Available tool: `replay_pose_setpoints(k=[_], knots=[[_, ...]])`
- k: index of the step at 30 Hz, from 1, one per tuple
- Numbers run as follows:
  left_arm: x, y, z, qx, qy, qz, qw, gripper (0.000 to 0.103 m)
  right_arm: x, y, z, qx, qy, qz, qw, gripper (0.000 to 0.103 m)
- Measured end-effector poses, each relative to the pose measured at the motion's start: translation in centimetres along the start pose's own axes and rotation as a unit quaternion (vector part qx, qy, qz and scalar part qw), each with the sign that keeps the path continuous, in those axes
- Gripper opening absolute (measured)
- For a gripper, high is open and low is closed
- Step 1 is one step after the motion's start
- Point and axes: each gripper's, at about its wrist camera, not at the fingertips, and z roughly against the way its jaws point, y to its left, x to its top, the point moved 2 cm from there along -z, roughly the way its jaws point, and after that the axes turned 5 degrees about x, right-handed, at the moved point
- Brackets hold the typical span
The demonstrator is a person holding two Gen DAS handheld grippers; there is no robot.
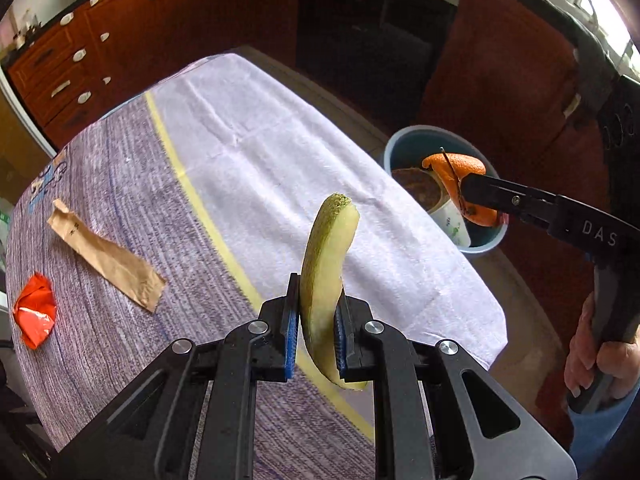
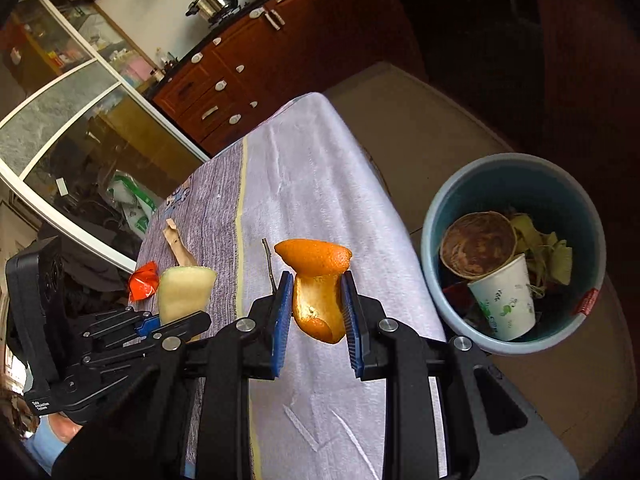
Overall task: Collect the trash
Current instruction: 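Carry the melon rind and orange peel over the teal bin, then open both grippers to drop the rind and peel into the bin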
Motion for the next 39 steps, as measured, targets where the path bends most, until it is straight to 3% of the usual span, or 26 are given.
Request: replay_pose_setpoints(k=[16, 30, 32, 34, 36, 39], knots=[[7.2, -12.4, -6.0, -0.049, 0.014, -0.115, 0.9920, 0.015, 1.4, -13.6, 7.1, -0.068, -0.063, -0.113, 0.989, 0.024], [9.3, -15.5, -13.6, -0.051, 0.072, -0.115, 0.9894, 0.016, 2.4, -17.8, 3.6, -0.104, -0.030, -0.153, 0.982, 0.028], [9.6, -15.4, -13.7, -0.055, 0.072, -0.109, 0.9899, 0.025, 2.4, -18.0, 3.3, -0.109, -0.029, -0.155, 0.981, 0.036], [9.7, -15.1, -13.0, -0.048, 0.058, -0.105, 0.9916, 0.063, 2.4, -17.9, 3.0, -0.109, -0.030, -0.154, 0.982, 0.062], [9.9, -14.8, -12.2, -0.038, 0.037, -0.104, 0.9931, 0.066, 2.4, -17.6, 2.8, -0.113, -0.032, -0.151, 0.982, 0.071], [9.9, -14.1, -11.7, -0.046, 0.039, -0.093, 0.9938, 0.073, 2.6, -17.3, 2.5, -0.112, -0.028, -0.151, 0.982, 0.081]])
